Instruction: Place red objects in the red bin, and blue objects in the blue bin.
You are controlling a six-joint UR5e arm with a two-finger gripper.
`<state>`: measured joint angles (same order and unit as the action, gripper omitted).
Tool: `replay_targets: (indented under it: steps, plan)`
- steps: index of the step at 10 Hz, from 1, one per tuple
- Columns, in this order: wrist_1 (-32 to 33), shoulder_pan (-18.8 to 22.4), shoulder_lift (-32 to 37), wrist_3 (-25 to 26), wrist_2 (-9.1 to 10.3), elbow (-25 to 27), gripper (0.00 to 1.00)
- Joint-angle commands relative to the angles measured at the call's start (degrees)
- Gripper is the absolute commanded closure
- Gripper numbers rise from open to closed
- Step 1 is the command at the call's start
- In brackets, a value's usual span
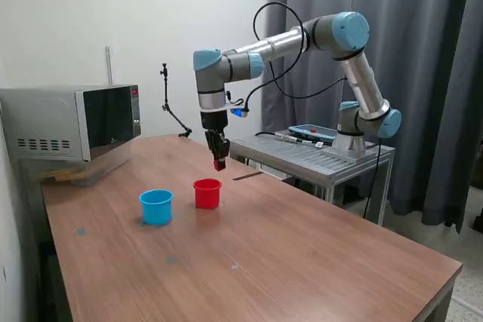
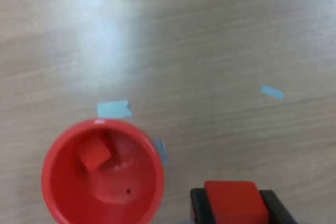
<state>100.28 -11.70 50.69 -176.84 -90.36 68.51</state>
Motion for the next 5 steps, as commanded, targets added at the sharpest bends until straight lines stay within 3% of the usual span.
replay_targets:
  steps: [1, 5]
  plan:
    - [5.33, -0.78, 2.13, 0.26, 0.19, 5.74, 1.00]
    - [15.29, -4.11, 2.66, 0.18, 0.28, 11.47, 1.00]
